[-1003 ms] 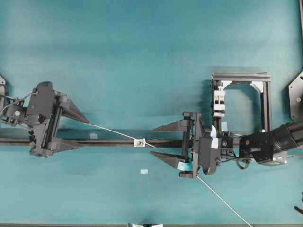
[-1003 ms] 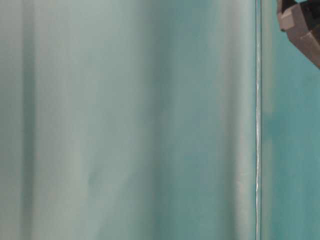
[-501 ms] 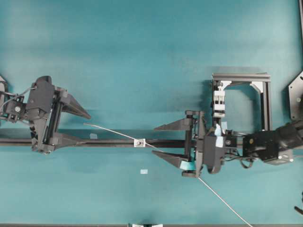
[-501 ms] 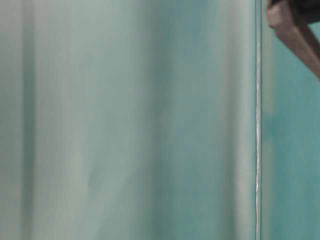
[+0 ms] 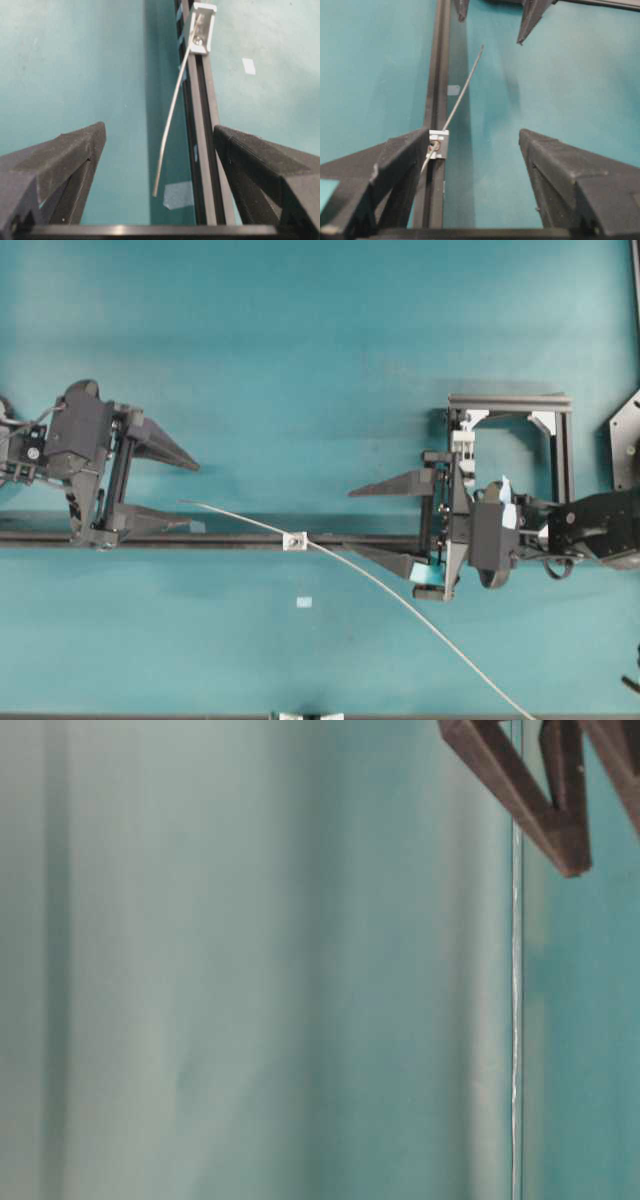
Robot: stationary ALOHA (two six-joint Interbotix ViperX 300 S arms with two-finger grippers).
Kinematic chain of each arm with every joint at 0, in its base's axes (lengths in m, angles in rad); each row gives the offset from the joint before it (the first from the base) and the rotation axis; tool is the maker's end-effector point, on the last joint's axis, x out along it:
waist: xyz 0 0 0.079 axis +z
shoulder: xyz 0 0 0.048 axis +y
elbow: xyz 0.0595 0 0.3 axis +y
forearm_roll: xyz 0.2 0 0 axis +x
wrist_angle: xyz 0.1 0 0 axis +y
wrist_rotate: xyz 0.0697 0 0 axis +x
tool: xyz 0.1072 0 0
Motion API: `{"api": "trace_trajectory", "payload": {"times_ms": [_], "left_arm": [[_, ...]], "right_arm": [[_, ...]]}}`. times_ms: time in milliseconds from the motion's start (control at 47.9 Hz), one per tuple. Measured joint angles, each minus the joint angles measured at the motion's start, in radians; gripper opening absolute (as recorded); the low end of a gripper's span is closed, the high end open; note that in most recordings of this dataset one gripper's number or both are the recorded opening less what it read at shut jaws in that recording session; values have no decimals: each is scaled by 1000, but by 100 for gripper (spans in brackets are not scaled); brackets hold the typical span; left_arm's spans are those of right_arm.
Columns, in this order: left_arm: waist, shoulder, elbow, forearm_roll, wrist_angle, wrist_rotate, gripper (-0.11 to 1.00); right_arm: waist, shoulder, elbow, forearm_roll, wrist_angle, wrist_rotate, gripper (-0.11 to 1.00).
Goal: Insert the wire through the hole in the metal fitting marked with a red label. (retake)
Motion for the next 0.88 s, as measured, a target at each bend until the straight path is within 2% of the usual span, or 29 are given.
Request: {"api": "trace_trajectory", "payload": {"times_ms": [355, 877], "left_arm": [[23, 0, -17, 0, 0, 95, 69], [48, 0, -18, 0, 0, 104, 68]], "right_arm": [[-17, -31, 26, 2, 2, 0, 81], [-35, -49, 43, 0, 9, 9, 81]]}}
